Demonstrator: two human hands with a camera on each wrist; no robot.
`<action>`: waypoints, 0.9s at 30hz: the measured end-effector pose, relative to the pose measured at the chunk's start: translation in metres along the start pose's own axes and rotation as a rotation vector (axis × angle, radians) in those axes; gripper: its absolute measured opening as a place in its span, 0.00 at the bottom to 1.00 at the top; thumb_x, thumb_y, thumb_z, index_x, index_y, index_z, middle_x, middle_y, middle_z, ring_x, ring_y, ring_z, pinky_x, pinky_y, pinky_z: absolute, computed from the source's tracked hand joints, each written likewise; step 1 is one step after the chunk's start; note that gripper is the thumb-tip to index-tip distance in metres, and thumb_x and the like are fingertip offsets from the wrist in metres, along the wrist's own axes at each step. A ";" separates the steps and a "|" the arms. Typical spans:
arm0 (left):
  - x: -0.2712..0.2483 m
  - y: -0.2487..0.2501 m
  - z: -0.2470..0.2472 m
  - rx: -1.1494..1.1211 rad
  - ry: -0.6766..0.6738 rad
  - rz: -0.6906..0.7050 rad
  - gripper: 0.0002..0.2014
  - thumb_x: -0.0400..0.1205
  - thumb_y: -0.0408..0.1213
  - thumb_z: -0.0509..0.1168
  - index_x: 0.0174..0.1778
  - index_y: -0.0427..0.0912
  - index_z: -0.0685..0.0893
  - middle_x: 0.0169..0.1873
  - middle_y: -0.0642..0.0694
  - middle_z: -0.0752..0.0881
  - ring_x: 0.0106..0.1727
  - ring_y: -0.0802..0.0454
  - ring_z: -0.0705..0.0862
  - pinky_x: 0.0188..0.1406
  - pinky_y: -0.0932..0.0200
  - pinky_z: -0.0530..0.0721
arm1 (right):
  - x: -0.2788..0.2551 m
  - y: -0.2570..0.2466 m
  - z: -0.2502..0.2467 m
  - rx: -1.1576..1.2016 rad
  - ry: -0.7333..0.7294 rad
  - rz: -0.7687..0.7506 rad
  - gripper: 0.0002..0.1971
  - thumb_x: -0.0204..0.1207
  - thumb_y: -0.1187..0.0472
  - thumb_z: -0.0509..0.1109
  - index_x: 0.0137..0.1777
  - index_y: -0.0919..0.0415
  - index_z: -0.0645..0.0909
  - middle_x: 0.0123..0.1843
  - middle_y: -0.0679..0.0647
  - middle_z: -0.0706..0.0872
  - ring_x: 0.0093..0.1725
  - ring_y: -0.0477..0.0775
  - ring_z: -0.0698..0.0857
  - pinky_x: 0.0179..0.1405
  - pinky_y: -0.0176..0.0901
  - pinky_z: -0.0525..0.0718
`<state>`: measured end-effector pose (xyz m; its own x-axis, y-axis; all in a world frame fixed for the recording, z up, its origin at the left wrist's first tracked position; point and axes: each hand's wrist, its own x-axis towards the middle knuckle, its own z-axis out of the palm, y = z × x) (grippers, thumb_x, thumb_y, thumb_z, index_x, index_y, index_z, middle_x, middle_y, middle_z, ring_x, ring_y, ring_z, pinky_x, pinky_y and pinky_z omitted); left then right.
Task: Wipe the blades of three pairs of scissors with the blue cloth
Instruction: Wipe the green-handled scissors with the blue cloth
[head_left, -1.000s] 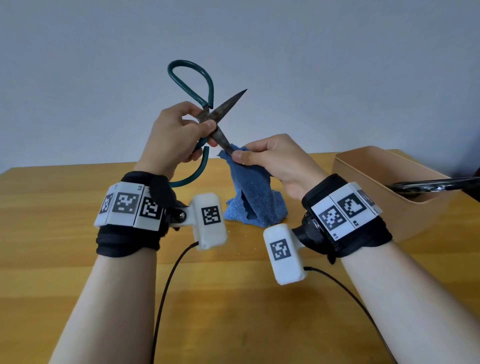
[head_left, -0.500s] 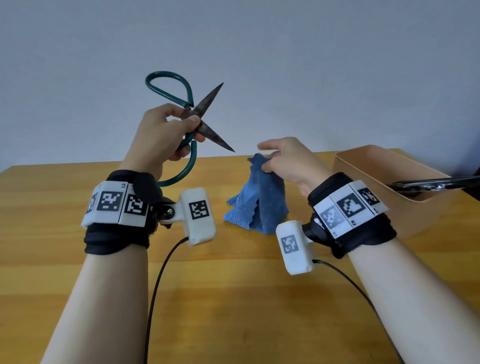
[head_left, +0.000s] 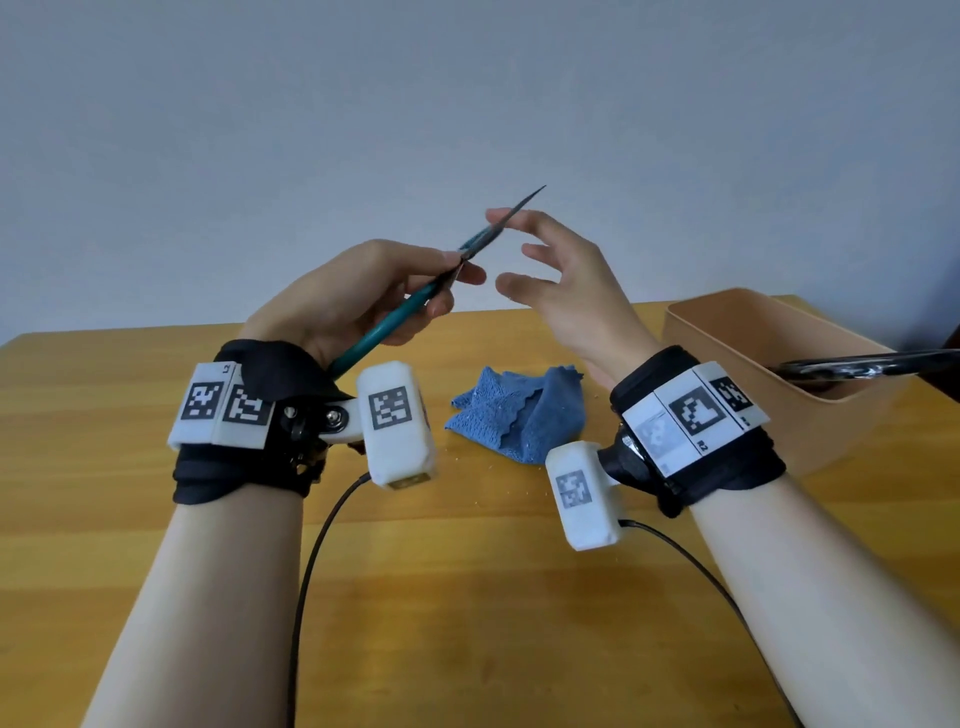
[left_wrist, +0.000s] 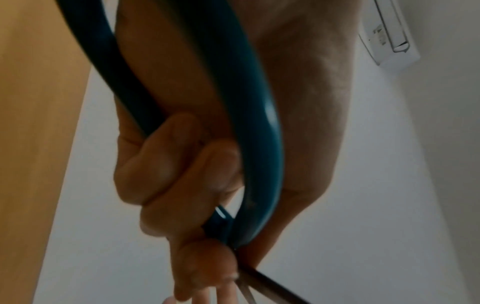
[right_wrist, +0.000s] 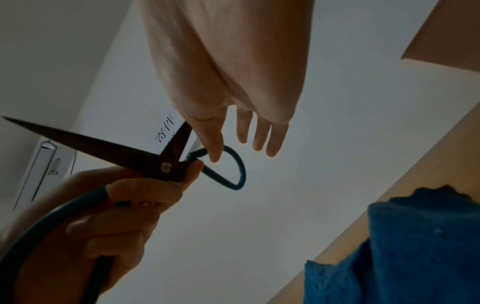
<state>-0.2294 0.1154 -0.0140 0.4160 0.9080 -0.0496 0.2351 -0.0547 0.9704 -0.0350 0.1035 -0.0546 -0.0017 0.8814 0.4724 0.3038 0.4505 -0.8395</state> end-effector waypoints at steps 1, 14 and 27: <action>-0.001 0.000 0.001 0.000 -0.033 -0.002 0.16 0.88 0.42 0.59 0.61 0.38 0.88 0.26 0.49 0.75 0.21 0.54 0.64 0.18 0.64 0.57 | 0.000 -0.001 0.001 0.006 0.012 -0.028 0.21 0.80 0.68 0.70 0.69 0.47 0.81 0.74 0.38 0.79 0.76 0.48 0.74 0.71 0.48 0.75; 0.001 -0.008 0.000 -0.139 -0.271 -0.007 0.21 0.89 0.44 0.51 0.63 0.34 0.83 0.27 0.47 0.74 0.16 0.61 0.64 0.14 0.68 0.58 | 0.003 -0.003 -0.024 -0.194 -0.167 -0.059 0.07 0.84 0.57 0.68 0.52 0.56 0.87 0.55 0.54 0.87 0.57 0.47 0.82 0.53 0.26 0.73; -0.004 -0.012 -0.018 -0.043 0.002 -0.043 0.31 0.87 0.63 0.53 0.63 0.36 0.81 0.54 0.35 0.92 0.41 0.43 0.91 0.48 0.50 0.91 | 0.003 -0.006 -0.025 -0.235 -0.089 0.095 0.11 0.85 0.54 0.67 0.49 0.61 0.84 0.43 0.49 0.81 0.46 0.49 0.76 0.50 0.47 0.74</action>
<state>-0.2494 0.1198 -0.0216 0.4044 0.9101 -0.0908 0.2145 0.0021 0.9767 -0.0128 0.0999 -0.0416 -0.0427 0.9319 0.3601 0.5198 0.3285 -0.7886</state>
